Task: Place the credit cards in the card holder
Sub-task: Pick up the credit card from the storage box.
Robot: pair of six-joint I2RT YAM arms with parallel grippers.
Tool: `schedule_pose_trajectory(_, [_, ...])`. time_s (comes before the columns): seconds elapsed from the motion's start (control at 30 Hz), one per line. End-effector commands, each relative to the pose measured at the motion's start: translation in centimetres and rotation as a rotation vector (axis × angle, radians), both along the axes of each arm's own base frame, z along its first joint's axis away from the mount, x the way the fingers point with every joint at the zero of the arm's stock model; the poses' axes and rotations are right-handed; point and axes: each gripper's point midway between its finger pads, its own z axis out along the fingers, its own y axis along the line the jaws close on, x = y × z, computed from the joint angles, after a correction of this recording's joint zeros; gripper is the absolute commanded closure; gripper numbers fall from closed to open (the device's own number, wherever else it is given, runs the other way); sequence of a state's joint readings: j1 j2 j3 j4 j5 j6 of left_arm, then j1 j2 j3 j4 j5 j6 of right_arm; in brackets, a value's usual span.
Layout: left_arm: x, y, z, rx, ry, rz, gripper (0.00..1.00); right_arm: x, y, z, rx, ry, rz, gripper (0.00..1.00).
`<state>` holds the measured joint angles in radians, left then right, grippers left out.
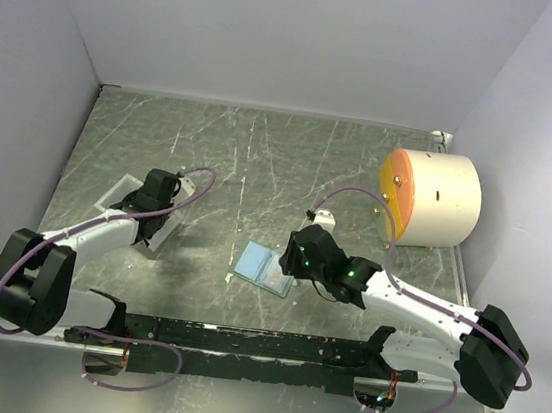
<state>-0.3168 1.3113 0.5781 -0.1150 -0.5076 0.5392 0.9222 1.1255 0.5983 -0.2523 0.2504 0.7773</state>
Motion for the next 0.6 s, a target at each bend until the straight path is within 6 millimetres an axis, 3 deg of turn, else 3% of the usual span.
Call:
schedule_pose_trajectory(0.0, [0.9, 1.5, 1.6, 0.075, -0.071, 0.047, 0.45, 0.2, -0.2, 0.4, 0.01, -0.012, -0.015, 0.62])
schedule_pose_trajectory(0.57, [2.7, 4.1, 2.4, 0.1, -0.11, 0.139, 0.5, 0.2, -0.7, 0.2, -0.01, -0.017, -0.029, 0.62])
